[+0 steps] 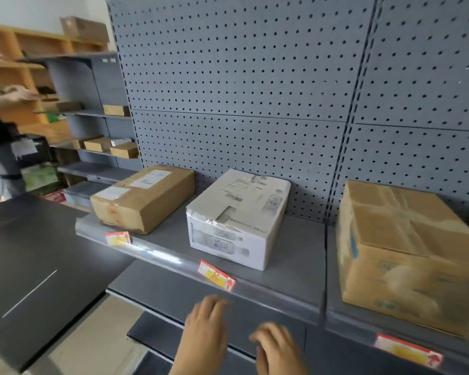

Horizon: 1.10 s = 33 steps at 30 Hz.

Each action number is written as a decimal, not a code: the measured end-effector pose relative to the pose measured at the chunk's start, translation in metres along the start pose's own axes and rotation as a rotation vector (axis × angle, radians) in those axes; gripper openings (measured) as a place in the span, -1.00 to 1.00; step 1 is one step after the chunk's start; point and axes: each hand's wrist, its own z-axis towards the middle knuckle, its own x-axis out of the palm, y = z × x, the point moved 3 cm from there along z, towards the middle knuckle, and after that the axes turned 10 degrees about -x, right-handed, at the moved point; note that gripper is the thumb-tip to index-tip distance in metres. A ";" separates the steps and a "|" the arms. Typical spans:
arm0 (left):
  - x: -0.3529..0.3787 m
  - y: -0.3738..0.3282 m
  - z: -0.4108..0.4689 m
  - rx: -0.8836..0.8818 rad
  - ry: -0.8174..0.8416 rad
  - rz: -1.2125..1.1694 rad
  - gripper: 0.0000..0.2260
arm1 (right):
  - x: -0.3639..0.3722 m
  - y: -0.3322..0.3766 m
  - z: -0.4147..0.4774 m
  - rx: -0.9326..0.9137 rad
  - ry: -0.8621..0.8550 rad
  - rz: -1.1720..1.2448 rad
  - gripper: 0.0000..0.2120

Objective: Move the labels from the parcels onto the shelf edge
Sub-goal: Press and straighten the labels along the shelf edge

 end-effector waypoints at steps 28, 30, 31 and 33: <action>-0.032 0.085 0.076 0.383 -0.167 0.041 -0.46 | 0.049 0.070 0.107 0.245 0.055 -0.212 -0.56; -0.032 0.085 0.073 0.368 -0.153 0.063 -0.46 | 0.049 0.070 0.106 0.253 0.074 -0.212 -0.52; -0.033 0.085 0.073 0.356 -0.144 0.065 -0.46 | 0.050 0.071 0.105 0.256 0.078 -0.209 -0.52; -0.033 0.085 0.073 0.335 -0.146 0.074 -0.47 | 0.050 0.071 0.106 0.246 0.072 -0.201 -0.52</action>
